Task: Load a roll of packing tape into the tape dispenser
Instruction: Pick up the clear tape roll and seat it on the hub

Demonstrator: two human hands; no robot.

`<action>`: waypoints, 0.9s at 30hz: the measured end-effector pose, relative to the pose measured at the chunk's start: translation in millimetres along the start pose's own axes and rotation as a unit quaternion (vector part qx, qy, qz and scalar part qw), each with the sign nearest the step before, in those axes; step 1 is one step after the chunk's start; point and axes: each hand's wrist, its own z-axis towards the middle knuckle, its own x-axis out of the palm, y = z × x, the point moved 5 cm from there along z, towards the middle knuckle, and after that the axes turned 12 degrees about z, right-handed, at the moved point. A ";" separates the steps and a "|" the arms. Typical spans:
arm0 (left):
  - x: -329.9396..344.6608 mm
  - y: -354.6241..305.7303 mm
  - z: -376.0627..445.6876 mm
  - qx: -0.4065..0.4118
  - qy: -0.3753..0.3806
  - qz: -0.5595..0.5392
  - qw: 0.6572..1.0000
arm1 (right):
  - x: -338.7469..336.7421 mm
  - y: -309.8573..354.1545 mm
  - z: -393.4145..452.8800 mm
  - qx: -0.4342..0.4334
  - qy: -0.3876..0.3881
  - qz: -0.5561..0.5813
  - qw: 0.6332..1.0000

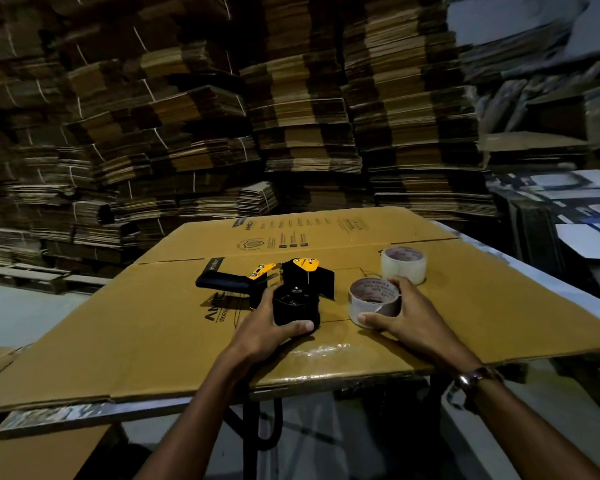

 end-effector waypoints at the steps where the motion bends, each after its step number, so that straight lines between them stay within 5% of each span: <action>1: -0.1 -0.9 2.1 0.004 -0.002 0.006 1.000 | -0.8 -0.6 0.5 -0.004 0.002 0.004 1.000; 12: 0.5 -4.1 38.8 0.009 -0.026 0.019 0.999 | -60.5 -38.3 32.7 0.082 -0.163 0.109 0.977; 27: 5.3 -5.3 76.5 0.012 -0.044 0.062 0.997 | -56.9 -60.7 110.0 0.103 -0.025 0.097 0.990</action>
